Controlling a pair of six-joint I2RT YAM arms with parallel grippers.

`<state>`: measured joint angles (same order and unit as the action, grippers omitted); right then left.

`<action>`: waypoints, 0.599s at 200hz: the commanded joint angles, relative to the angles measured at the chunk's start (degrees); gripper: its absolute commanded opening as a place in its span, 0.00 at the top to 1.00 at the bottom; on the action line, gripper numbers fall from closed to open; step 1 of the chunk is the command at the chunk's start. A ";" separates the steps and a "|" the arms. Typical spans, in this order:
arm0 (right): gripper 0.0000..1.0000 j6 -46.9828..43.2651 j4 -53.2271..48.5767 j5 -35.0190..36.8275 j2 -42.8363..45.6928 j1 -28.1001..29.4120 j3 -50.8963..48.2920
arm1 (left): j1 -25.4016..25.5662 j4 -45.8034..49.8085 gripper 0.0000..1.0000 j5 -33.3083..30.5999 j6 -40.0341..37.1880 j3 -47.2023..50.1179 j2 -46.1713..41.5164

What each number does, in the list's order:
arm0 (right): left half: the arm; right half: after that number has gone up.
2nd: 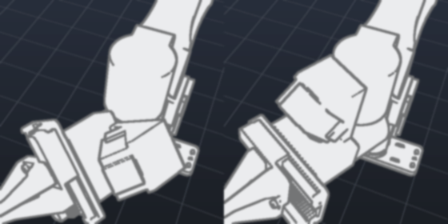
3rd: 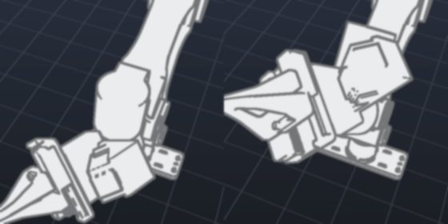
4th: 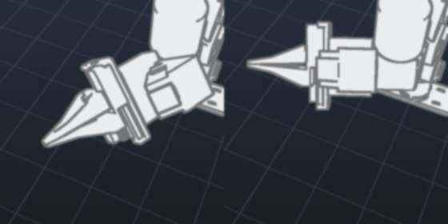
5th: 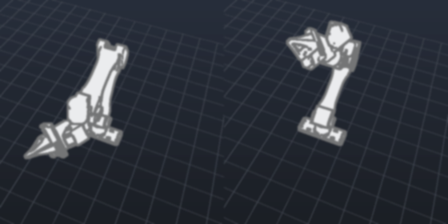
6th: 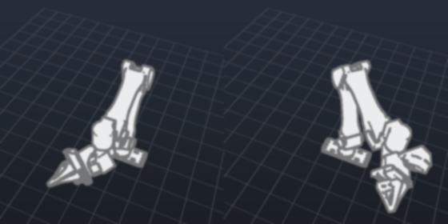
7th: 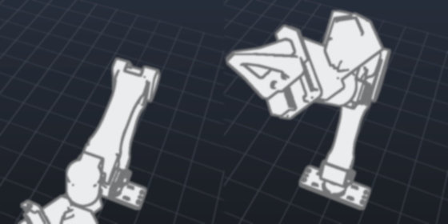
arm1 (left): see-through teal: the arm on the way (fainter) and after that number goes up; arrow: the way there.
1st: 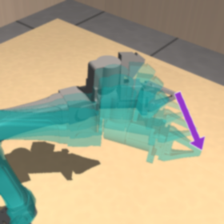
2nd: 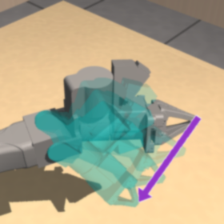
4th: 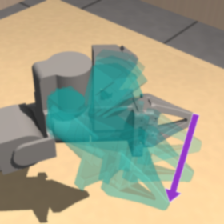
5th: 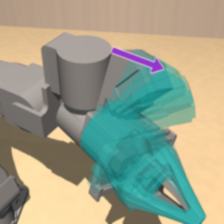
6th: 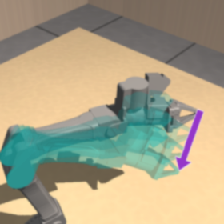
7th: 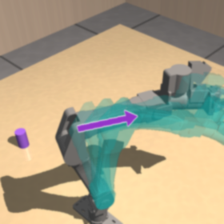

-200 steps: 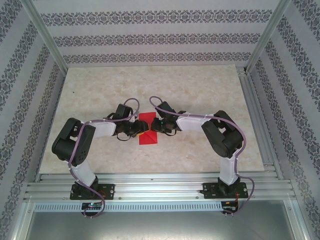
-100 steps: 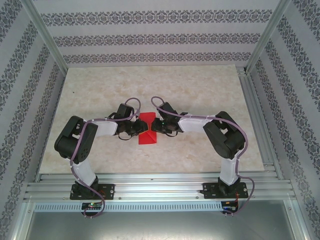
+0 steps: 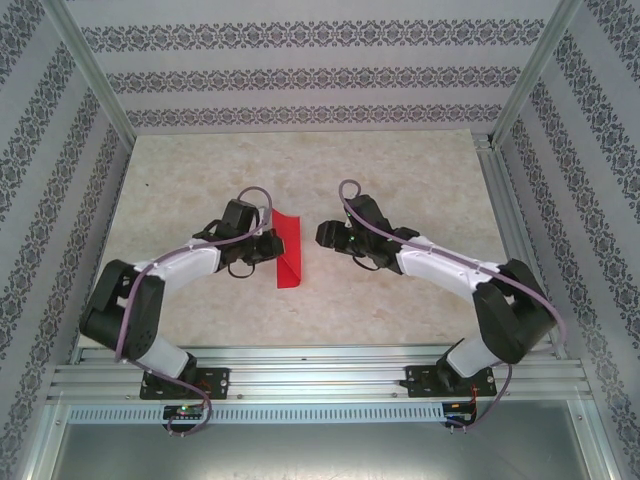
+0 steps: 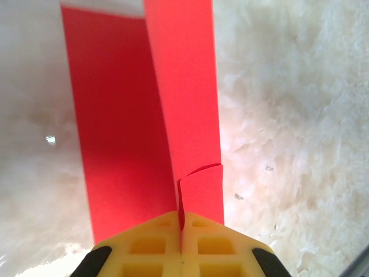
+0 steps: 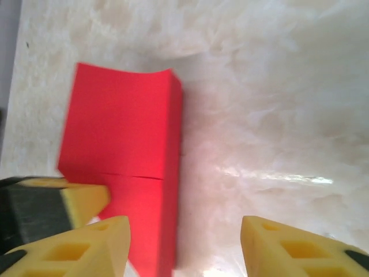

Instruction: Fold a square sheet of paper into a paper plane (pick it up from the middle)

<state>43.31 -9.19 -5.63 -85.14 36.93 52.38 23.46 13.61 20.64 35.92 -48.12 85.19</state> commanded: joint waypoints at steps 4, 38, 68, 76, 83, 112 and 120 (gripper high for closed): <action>0.33 -0.84 -1.97 7.66 6.16 -2.05 -4.08 | 0.99 18.17 0.94 -12.39 -9.98 -5.54 -8.62; 0.14 -1.55 -3.00 11.18 11.95 -4.90 -7.98 | 2.53 30.28 0.94 -24.07 -14.66 -11.58 -12.81; 0.02 -1.74 -2.73 14.28 16.62 -6.05 -11.00 | 7.22 36.10 0.94 -39.31 -14.20 -16.43 -8.40; 0.02 -1.72 -2.60 14.84 17.67 -6.23 -11.69 | 8.58 37.23 0.94 -43.68 -13.76 -17.64 -6.21; 0.02 -1.58 -2.37 15.21 18.48 -6.37 -12.26 | 9.85 38.44 0.94 -47.49 -13.16 -18.73 -3.87; 0.02 -0.20 -3.05 16.16 21.19 -7.12 -14.72 | 14.85 41.87 0.93 -58.83 -10.82 -23.17 7.25; 0.02 0.58 -3.50 16.43 21.72 -7.39 -15.24 | 16.01 42.36 0.93 -60.75 -10.11 -24.40 10.32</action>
<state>42.24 -12.01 7.79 -65.52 30.52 39.11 36.18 49.30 -26.41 24.21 -69.32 88.27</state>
